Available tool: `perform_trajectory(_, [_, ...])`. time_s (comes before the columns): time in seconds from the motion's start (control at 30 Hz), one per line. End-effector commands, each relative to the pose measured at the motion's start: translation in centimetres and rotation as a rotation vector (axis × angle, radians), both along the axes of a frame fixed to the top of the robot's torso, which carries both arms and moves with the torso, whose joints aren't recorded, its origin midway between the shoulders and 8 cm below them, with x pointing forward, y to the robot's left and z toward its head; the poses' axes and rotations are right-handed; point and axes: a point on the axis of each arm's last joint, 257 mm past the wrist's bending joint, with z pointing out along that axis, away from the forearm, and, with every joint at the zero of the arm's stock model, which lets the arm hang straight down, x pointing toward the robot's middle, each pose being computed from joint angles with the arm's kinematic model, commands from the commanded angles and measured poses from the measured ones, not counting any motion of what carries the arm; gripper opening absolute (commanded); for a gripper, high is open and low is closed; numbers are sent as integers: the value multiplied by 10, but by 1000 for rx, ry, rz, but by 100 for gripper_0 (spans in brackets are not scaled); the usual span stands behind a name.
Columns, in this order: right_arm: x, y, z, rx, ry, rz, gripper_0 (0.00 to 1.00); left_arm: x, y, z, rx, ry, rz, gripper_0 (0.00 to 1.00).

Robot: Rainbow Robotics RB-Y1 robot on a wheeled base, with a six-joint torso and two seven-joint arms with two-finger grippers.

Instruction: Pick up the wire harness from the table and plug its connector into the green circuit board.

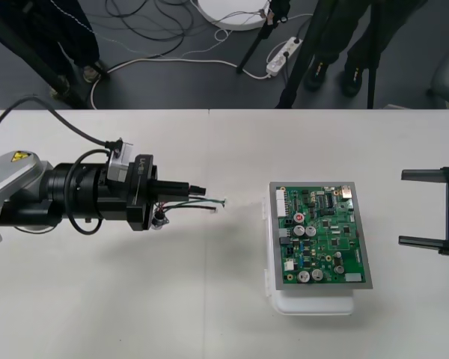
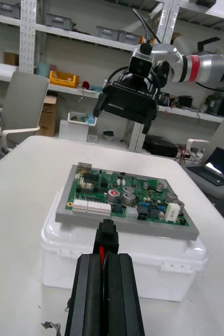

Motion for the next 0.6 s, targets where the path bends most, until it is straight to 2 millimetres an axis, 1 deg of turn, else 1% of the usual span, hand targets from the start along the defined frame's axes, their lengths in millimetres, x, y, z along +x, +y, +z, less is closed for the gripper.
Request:
perform_trajectory(0.03, [12,-45,-9,-134,28,-100,100,-35,0,-17,-87,-51,-99,0])
perform_trajectory(0.07, [13,-50,-11,-150,29,-111,100,-35,1,-18,-91,-52,-99,0])
perform_trajectory(0.13, [18,-67,-22,-228,31,-145,100,-37,4,-28,-105,-51,-91,0])
perform_trajectory(0.17, [18,-71,-25,-245,38,-156,100,-38,3,-29,-109,-51,-92,0])
perform_trajectory(0.23, [20,-88,-41,-311,78,-203,100,-38,5,-38,-118,-56,-77,0])
perform_trajectory(0.27, [21,-91,-44,-327,87,-213,100,-38,5,-40,-120,-59,-77,0])
perform_trajectory(0.33, [22,-105,-56,-381,119,-251,100,-38,6,-47,-127,-74,-65,0])
perform_trajectory(0.5, [16,-127,-79,-476,183,-295,100,-36,2,-58,-141,-100,-44,0])
perform_trajectory(0.6, [16,-136,-86,-521,185,-308,100,-38,-4,-61,-145,-124,-48,0])
